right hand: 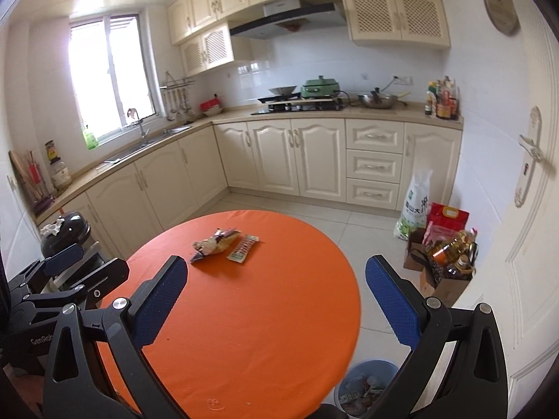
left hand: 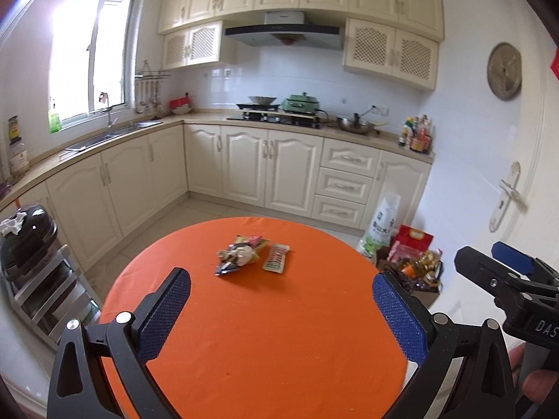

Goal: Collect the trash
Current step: 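Return both open tools to the orange table, then grasp the black snack bag with the left tool while the right tool grasps the red-checked packet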

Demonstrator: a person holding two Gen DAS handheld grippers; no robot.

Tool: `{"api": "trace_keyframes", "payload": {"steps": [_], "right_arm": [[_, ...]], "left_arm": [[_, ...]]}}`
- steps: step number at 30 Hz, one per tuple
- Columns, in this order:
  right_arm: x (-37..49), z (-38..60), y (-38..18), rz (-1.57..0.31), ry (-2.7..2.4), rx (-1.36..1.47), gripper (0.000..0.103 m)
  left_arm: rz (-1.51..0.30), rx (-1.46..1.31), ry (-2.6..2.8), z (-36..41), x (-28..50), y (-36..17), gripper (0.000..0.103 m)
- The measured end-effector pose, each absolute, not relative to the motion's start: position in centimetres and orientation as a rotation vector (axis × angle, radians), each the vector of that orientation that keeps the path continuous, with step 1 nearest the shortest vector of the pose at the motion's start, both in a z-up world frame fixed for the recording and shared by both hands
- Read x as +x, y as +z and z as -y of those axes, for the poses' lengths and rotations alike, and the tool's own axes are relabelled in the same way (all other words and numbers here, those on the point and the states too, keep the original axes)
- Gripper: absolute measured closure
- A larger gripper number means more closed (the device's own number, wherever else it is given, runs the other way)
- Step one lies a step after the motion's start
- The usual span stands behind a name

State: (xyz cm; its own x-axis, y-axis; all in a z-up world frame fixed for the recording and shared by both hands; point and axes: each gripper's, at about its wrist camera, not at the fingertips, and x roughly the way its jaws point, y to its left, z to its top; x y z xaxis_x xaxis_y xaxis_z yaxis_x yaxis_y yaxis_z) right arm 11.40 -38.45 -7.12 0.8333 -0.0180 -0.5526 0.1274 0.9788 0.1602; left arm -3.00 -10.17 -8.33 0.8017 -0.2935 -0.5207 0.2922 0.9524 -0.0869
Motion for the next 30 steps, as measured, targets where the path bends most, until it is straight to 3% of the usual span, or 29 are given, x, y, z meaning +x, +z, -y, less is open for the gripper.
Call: {"api": "trace_keyframes", "payload": {"steps": [18, 30], "right_arm": [[17.0, 32.6, -8.4, -0.612, 0.031, 0.128, 0.0], [28.2, 34.3, -19.1, -0.851, 0.002, 0.135, 0.0]], "left_arm": [[-0.595, -0.032, -0.181, 7.1, -0.6, -8.5, 0.001], [-0.753, 0.048, -0.172, 10.0, 15.4, -13.0, 0.001]]}}
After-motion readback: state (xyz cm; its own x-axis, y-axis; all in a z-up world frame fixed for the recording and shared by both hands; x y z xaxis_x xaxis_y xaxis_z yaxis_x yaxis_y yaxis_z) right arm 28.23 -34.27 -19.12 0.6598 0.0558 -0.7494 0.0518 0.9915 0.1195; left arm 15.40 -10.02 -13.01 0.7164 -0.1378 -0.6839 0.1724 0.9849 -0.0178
